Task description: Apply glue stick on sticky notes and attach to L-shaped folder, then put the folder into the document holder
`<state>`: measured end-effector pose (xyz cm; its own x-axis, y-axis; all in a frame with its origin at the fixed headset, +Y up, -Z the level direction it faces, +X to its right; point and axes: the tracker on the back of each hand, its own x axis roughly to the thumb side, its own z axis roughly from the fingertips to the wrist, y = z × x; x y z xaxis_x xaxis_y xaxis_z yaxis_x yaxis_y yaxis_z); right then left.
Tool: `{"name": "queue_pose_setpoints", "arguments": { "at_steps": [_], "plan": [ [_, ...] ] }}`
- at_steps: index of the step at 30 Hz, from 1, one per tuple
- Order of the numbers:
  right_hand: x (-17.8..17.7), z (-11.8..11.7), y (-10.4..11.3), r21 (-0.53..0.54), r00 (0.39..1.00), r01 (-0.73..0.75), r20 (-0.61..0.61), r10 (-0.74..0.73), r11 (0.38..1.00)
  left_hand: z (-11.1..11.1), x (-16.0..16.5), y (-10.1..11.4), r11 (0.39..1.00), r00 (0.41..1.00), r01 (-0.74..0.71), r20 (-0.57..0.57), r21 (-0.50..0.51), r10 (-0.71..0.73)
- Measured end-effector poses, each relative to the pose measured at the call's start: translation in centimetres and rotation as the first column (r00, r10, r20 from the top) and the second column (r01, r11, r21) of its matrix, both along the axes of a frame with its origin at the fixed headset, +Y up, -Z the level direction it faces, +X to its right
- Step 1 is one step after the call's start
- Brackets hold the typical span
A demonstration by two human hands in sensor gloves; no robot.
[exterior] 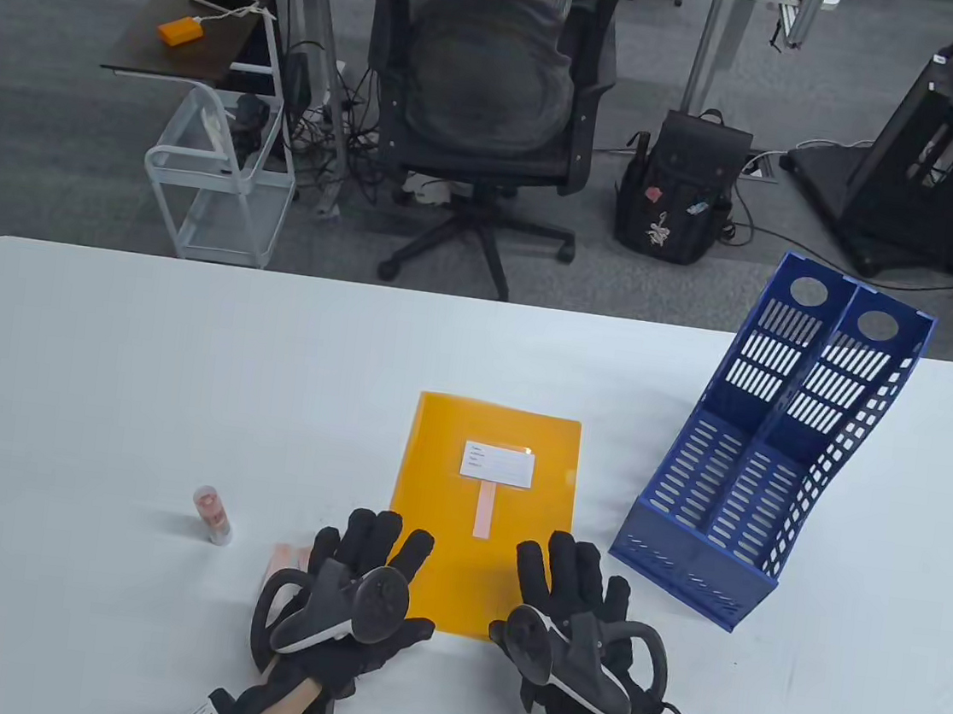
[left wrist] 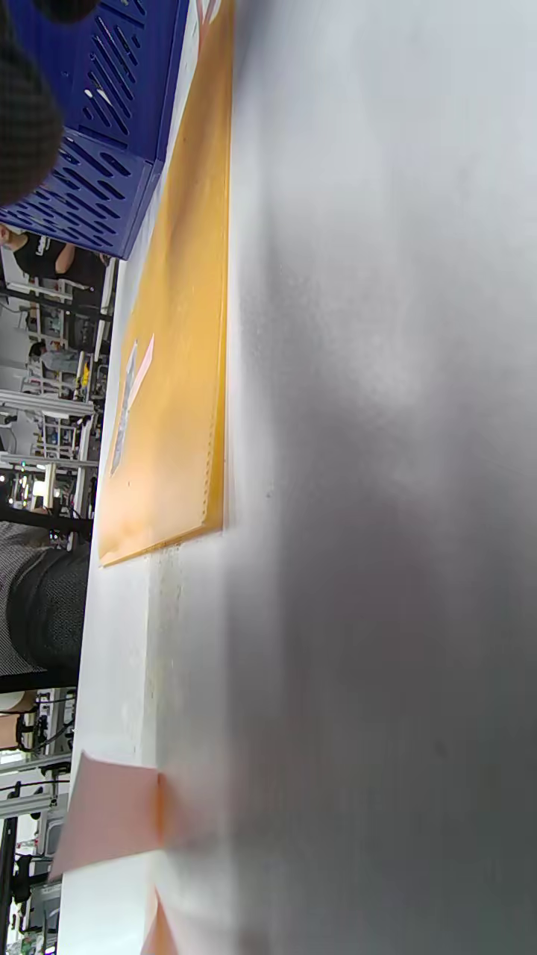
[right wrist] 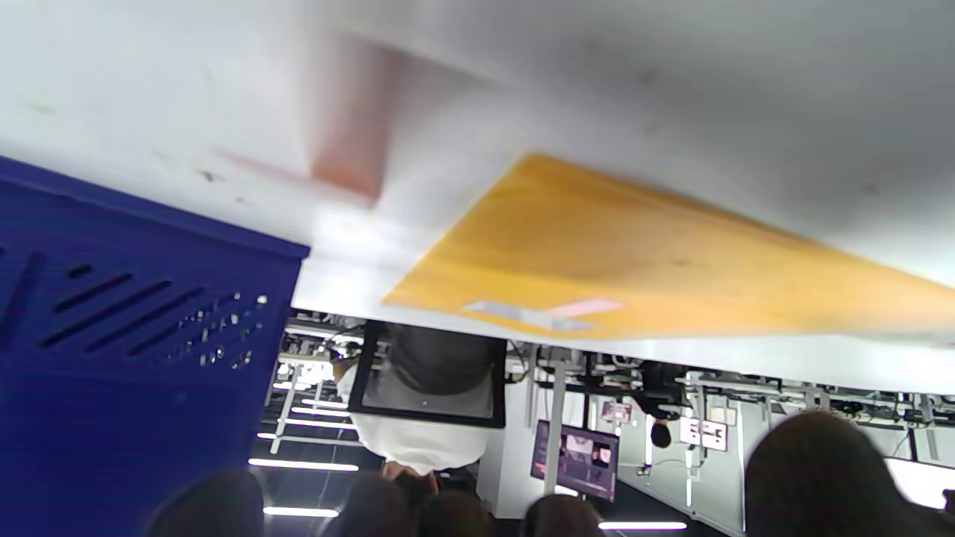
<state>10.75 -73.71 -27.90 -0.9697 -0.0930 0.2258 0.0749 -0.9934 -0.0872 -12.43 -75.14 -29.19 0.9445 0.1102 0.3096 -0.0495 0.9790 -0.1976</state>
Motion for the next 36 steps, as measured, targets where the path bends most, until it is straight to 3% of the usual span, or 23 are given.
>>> {"name": "queue_pose_setpoints", "arguments": {
  "at_steps": [21, 36],
  "plan": [
    [0.5, -0.3, -0.3, -0.038, 0.996, 0.088, 0.026, -0.087, 0.995, -0.6, -2.0, 1.0, 0.998, 0.997, -0.054, -0.060, 0.024, 0.055],
    [0.0, -2.3, -0.8, -0.099, 0.984, 0.174, 0.061, -0.168, 0.980, -1.1, -2.9, 0.9, 0.997, 0.993, -0.068, -0.093, 0.024, 0.070]
  ]
}}
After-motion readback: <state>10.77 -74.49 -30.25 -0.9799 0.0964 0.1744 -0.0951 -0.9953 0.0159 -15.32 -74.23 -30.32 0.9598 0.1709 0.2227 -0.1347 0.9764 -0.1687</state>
